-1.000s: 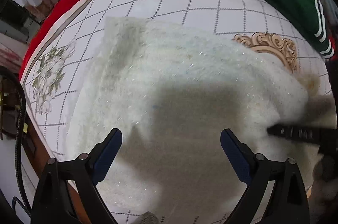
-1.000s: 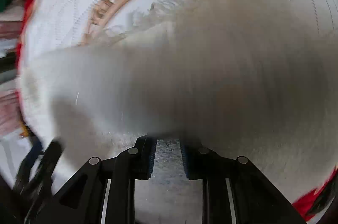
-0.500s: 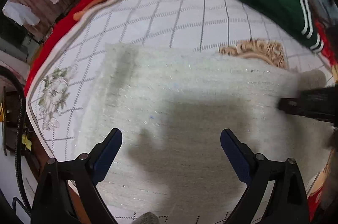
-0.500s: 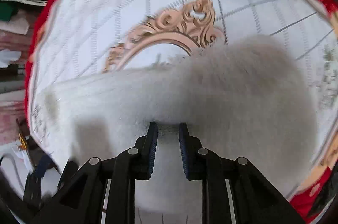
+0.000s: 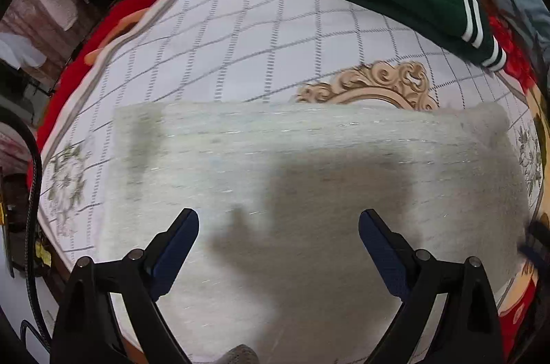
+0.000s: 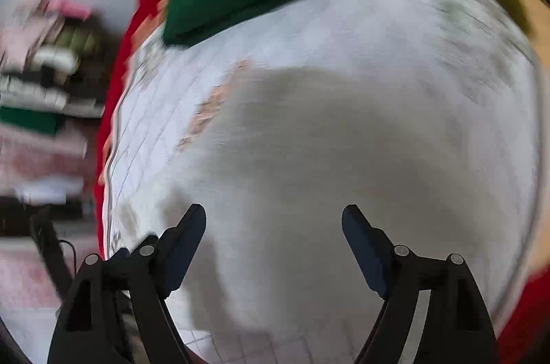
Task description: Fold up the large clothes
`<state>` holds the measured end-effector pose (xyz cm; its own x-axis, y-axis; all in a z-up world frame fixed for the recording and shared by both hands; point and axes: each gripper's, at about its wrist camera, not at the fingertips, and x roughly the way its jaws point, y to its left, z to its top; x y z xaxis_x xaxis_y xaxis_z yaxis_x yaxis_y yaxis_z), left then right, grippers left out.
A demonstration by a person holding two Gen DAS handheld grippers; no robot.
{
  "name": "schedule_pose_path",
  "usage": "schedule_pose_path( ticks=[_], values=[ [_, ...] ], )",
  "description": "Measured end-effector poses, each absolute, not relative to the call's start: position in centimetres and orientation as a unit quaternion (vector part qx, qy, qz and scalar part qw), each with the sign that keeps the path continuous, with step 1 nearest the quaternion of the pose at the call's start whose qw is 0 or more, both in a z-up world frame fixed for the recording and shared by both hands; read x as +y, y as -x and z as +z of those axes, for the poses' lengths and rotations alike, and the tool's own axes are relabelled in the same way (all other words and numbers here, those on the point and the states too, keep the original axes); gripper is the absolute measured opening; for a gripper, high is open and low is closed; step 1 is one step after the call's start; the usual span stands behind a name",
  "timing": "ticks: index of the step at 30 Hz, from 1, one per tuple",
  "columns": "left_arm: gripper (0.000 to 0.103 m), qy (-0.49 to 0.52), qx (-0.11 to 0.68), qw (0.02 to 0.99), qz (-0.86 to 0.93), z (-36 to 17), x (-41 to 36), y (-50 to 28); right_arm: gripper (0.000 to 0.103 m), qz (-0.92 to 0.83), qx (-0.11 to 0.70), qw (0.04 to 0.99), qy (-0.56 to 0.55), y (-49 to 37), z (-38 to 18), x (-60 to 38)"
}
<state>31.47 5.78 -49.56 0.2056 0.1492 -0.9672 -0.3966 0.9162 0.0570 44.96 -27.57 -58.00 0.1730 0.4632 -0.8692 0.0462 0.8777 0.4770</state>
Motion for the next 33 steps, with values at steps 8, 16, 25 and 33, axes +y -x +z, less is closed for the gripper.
schedule_pose_path(
  ticks=[8, 16, 25, 33],
  values=[
    [0.103, 0.053, 0.641, 0.748, 0.163, -55.4, 2.9, -34.3, 0.083, 0.058, 0.620, 0.705, -0.340, -39.3, -65.0, -38.9],
    [0.103, 0.046, 0.635, 0.756, 0.150, -55.2, 3.4, -33.9, 0.083, 0.137, 0.549, 0.690, -0.451, -42.0, -71.5, -36.0],
    [0.103, 0.030, 0.633, 0.760, 0.147, -55.0, 3.0, -34.9, 0.035, 0.150, 0.527, 0.675, -0.494, -45.7, -70.9, -33.8],
    [0.103, 0.027, 0.630, 0.769, 0.106, -54.6, 0.8, -36.9, 0.028, 0.142, 0.488, 0.720, -0.472, -43.8, -63.8, -34.7]
  ],
)
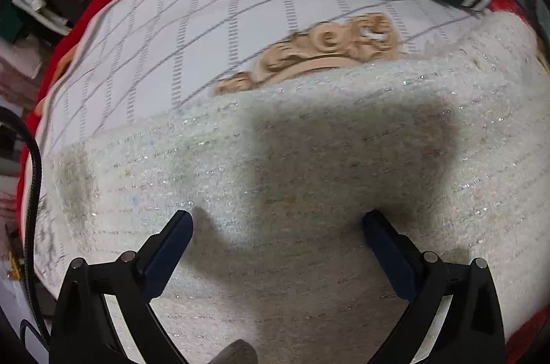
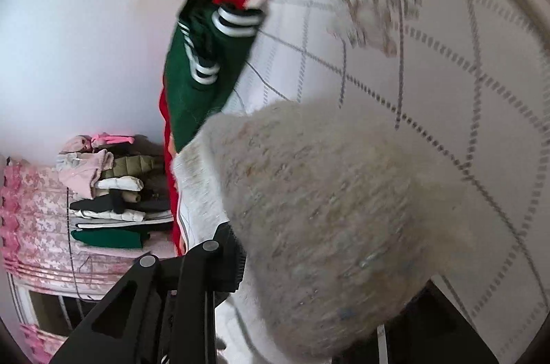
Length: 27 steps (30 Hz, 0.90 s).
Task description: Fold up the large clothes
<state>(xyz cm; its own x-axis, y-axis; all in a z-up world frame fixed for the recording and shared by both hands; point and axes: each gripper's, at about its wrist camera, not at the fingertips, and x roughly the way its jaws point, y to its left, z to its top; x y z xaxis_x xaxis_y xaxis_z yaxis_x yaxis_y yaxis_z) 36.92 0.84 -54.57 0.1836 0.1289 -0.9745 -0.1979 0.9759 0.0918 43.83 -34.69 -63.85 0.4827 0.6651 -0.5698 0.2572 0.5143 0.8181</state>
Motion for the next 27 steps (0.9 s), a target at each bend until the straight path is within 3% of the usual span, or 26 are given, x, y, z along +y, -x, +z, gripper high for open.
schedule_pose_path(
  ticks=[12, 21, 27],
  values=[
    [0.102, 0.104, 0.622, 0.776, -0.012, -54.4, -6.8, -41.7, 0.021, 0.079, 0.440, 0.831, -0.332, -41.4, -51.9, -37.9],
    [0.102, 0.172, 0.572, 0.795, 0.106, -46.4, 8.1, -32.7, 0.020, 0.193, 0.457, 0.837, -0.231, -41.7, -45.1, -25.1],
    [0.102, 0.191, 0.559, 0.772, 0.232, -44.3, 18.7, -24.0, 0.020, 0.314, 0.512, 0.785, -0.150, -39.4, -46.9, -10.3]
  ],
)
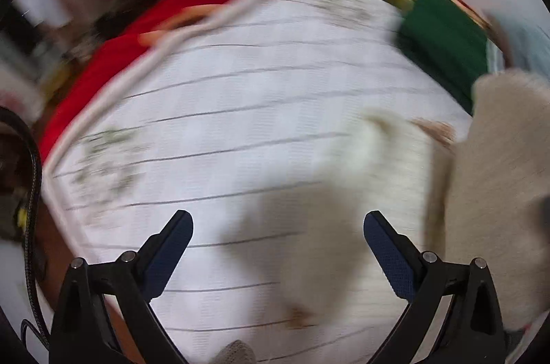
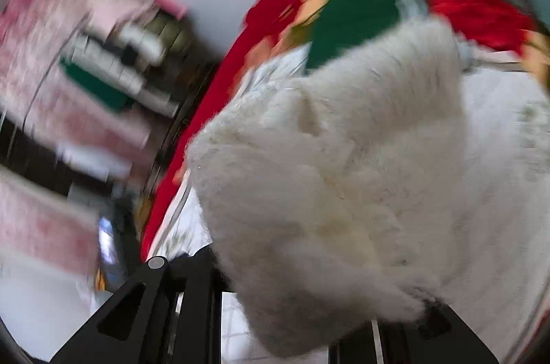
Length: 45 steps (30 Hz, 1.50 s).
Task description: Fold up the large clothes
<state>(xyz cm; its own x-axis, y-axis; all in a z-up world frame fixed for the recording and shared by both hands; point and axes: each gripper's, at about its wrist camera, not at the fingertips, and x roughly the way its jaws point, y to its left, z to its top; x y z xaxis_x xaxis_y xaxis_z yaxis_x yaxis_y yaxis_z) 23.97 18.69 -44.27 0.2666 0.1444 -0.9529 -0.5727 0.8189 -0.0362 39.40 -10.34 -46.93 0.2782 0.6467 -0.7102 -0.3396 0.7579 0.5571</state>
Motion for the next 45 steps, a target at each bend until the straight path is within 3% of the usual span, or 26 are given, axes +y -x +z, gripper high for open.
schedule_pose_path(
  ticks=[9, 11, 13, 16, 21, 26, 28, 32, 33, 35, 36, 37, 40, 45],
  values=[
    [0.102, 0.227, 0.519, 0.753, 0.335, -42.4, 26.8, -17.1, 0.023, 0.348, 0.646, 0.679, -0.014, -34.8, -59.8, 2.9],
    [0.102, 0.231, 0.505, 0.764, 0.329, -41.3, 26.7, -17.1, 0.030, 0.352, 0.643, 0.680, -0.006, -34.3, -58.9, 2.7],
    [0.102, 0.230, 0.496, 0.776, 0.316, -40.1, 26.4, -17.6, 0.050, 0.371, 0.637, 0.676, -0.016, -34.0, -56.7, 1.5],
    [0.102, 0.241, 0.483, 0.793, 0.282, -38.6, 25.4, -19.2, 0.060, 0.390, 0.621, 0.679, -0.031, -33.2, -52.3, -1.5],
    [0.102, 0.235, 0.494, 0.805, 0.232, -39.6, 23.9, -22.7, 0.065, 0.359, 0.589, 0.720, -0.074, -34.4, -47.0, -8.8],
    [0.102, 0.250, 0.579, 0.756, 0.175, -48.7, 22.8, -26.3, 0.064, 0.258, 0.617, 0.742, -0.046, -38.6, -48.6, -13.5],
    [0.100, 0.272, 0.618, 0.722, 0.146, -53.0, 22.8, -26.9, 0.047, 0.236, 0.625, 0.742, -0.052, -40.1, -49.3, -14.8],
    [0.099, 0.332, 0.626, 0.692, 0.135, -56.1, 23.3, -25.6, 0.045, 0.208, 0.646, 0.731, -0.073, -42.5, -51.9, -15.6],
    [0.096, 0.338, 0.621, 0.694, 0.137, -55.8, 23.2, -25.3, 0.045, 0.207, 0.652, 0.725, -0.079, -42.9, -52.8, -15.7],
    [0.064, 0.337, 0.614, 0.704, 0.118, -55.0, 22.7, -25.1, 0.045, 0.199, 0.666, 0.713, -0.093, -43.6, -54.5, -15.9],
    [0.054, 0.330, 0.612, 0.710, 0.115, -54.6, 22.4, -25.0, 0.045, 0.198, 0.671, 0.708, -0.096, -43.5, -55.1, -15.5],
    [0.030, 0.324, 0.607, 0.717, 0.111, -54.2, 22.3, -25.0, 0.045, 0.198, 0.678, 0.701, -0.100, -43.6, -55.7, -15.5],
    [0.021, 0.330, 0.590, 0.730, 0.102, -53.0, 22.4, -24.7, 0.045, 0.197, 0.685, 0.694, -0.100, -43.3, -56.7, -15.3],
    [0.019, 0.363, 0.538, 0.755, 0.092, -47.3, 22.6, -22.1, 0.045, 0.207, 0.682, 0.695, -0.095, -43.0, -56.0, -15.3]
  ],
)
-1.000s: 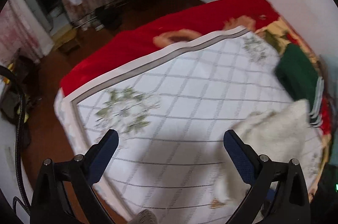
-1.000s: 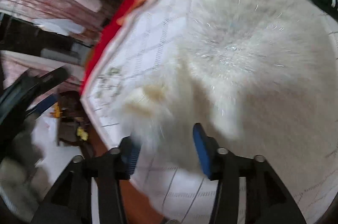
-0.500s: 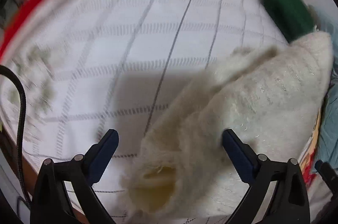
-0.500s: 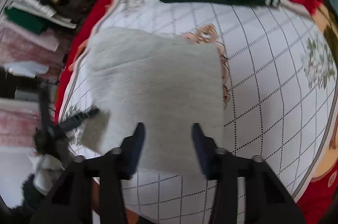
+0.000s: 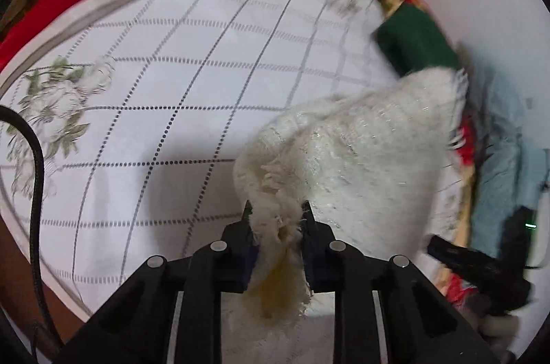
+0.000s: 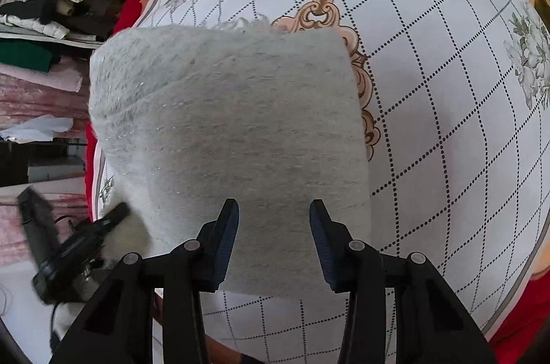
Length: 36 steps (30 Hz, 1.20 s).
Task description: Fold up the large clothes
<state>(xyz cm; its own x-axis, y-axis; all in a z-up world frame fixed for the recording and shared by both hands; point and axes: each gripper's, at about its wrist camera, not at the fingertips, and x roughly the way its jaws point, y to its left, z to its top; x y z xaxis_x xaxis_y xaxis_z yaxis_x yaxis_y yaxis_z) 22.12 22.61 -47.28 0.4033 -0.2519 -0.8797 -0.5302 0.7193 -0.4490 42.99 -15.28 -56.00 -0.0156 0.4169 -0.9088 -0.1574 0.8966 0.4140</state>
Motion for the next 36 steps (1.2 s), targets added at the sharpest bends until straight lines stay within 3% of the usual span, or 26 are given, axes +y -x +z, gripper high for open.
schedule_pose_path(
  ticks=[6, 14, 16, 18, 21, 26, 28, 29, 30, 31, 32, 36],
  values=[
    [0.017, 0.389, 0.540, 0.739, 0.108, -45.3, 20.7, -17.4, 0.045, 0.214, 0.680, 0.696, -0.090, -43.1, -55.0, -14.9],
    [0.019, 0.376, 0.611, 0.679, 0.156, -55.0, 21.0, -14.7, 0.044, 0.234, 0.673, 0.698, -0.078, -45.2, -54.5, -10.4],
    [0.019, 0.374, 0.618, 0.674, 0.153, -56.6, 20.8, -14.7, 0.033, 0.239, 0.682, 0.690, -0.041, -45.8, -55.5, -7.9],
    [0.020, 0.370, 0.620, 0.676, 0.148, -57.1, 20.6, -14.9, 0.032, 0.224, 0.708, 0.670, 0.009, -46.4, -58.6, -5.4],
    [0.025, 0.365, 0.621, 0.678, 0.147, -56.5, 20.7, -15.0, 0.032, 0.204, 0.724, 0.658, 0.044, -47.6, -61.6, -3.3],
    [0.030, 0.342, 0.611, 0.695, 0.162, -50.9, 21.6, -14.9, 0.033, 0.226, 0.733, 0.638, 0.068, -48.4, -58.8, -3.5],
    [0.030, 0.318, 0.594, 0.718, 0.175, -48.0, 22.1, -15.0, 0.041, 0.238, 0.713, 0.656, 0.066, -48.2, -56.8, -4.9],
    [0.040, 0.308, 0.587, 0.727, 0.178, -47.1, 22.2, -15.2, 0.047, 0.243, 0.695, 0.674, 0.063, -47.9, -55.3, -6.1],
    [0.050, 0.297, 0.575, 0.741, 0.178, -45.7, 22.3, -15.8, 0.059, 0.246, 0.682, 0.686, 0.056, -47.6, -54.4, -7.1],
    [0.082, 0.287, 0.569, 0.750, 0.176, -45.3, 22.5, -16.4, 0.070, 0.250, 0.670, 0.697, 0.047, -47.5, -53.8, -7.9],
    [0.096, 0.272, 0.560, 0.763, 0.174, -44.5, 22.4, -17.5, 0.074, 0.255, 0.650, 0.715, 0.034, -47.1, -53.0, -9.3],
    [0.096, 0.247, 0.559, 0.776, 0.156, -46.7, 22.2, -20.2, 0.077, 0.270, 0.626, 0.731, 0.007, -46.7, -53.5, -12.6]
  ],
)
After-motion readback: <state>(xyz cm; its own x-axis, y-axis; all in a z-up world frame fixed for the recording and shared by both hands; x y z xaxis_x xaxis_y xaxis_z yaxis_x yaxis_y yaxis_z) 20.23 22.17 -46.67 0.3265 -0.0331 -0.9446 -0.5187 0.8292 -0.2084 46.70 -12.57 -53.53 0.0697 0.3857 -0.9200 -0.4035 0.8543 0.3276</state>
